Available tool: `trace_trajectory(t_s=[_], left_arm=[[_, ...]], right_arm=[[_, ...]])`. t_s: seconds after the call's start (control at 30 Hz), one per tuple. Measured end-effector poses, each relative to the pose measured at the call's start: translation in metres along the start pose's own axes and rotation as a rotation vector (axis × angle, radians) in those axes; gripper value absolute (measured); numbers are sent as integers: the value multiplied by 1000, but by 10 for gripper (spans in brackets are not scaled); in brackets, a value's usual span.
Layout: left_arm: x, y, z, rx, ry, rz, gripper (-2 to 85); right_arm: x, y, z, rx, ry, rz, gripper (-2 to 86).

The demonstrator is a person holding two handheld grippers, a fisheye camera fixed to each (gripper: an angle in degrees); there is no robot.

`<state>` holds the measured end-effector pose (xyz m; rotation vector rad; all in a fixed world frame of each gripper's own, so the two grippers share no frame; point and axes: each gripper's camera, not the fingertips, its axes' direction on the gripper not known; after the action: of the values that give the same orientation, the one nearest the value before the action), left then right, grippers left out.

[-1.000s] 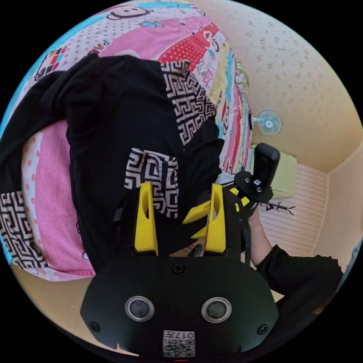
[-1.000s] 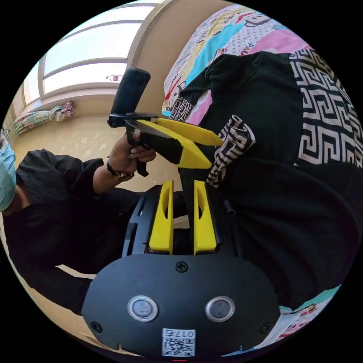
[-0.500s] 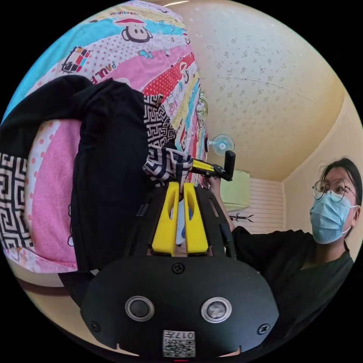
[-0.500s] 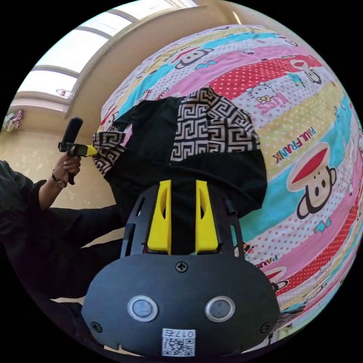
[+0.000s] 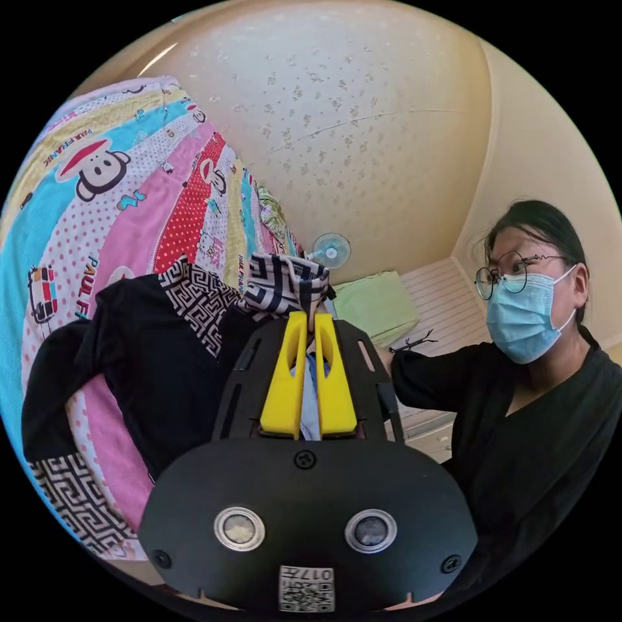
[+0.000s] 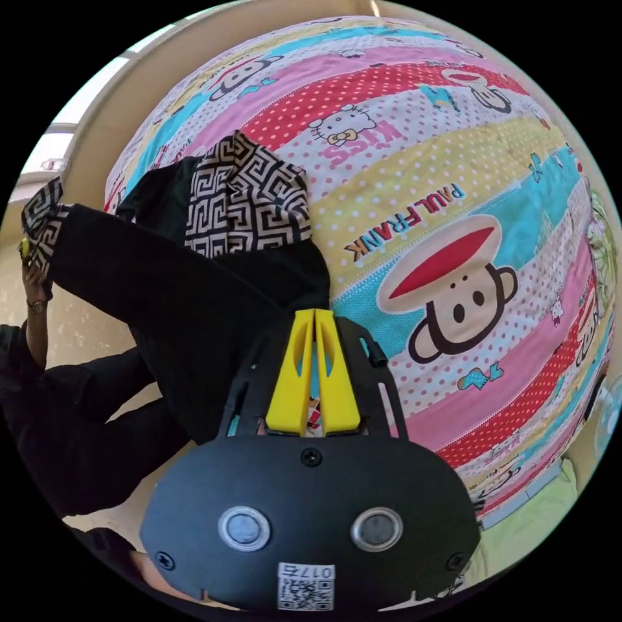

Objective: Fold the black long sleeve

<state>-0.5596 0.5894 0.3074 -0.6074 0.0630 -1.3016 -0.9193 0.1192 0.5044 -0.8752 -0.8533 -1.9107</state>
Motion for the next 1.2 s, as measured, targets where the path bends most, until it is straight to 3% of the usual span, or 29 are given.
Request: trace_trajectory(t_s=[0.1, 0.17, 0.2, 0.27, 0.37, 0.43, 0.6, 0.7, 0.77, 0.87, 0.97, 1.1, 1.2], left_arm=[[-32, -2, -5, 10, 42, -107, 5], [-42, 0, -11, 51, 92, -141, 9], [-44, 1, -13, 67, 103, -155, 11], [-41, 1, -12, 60, 85, -164, 13], [-31, -3, -4, 25, 27, -162, 15], [-25, -7, 2, 10, 25, -156, 18], [-6, -32, 10, 8, 107, -87, 34], [-22, -43, 17, 18, 132, -70, 34], [-46, -42, 26, 1, 22, -59, 36], [-113, -24, 41, -78, -190, -261, 92], [-146, 1, 28, -16, -132, -406, 105], [-122, 23, -5, 138, -5, -544, 123], [-87, 24, -13, -20, -186, -611, 115]], right_arm=[[9, 6, -10, 46, -204, 22, 34], [12, 11, -5, 34, -220, 105, 86], [15, 14, 0, 15, -201, 199, 160], [17, 22, 4, 14, -196, 303, 191], [20, 35, 7, 63, -278, 407, 153], [21, 44, 7, 131, -431, 420, 52], [49, 70, -39, 296, -429, 546, 32], [74, 64, -47, 252, -419, 526, 27], [85, 57, -41, 199, -397, 516, 27], [97, 58, -34, 208, -458, 548, 30], [91, 69, -48, 281, -508, 579, 45], [65, 81, -80, 296, -410, 534, 89], [46, 86, -103, 285, -458, 524, 98]])
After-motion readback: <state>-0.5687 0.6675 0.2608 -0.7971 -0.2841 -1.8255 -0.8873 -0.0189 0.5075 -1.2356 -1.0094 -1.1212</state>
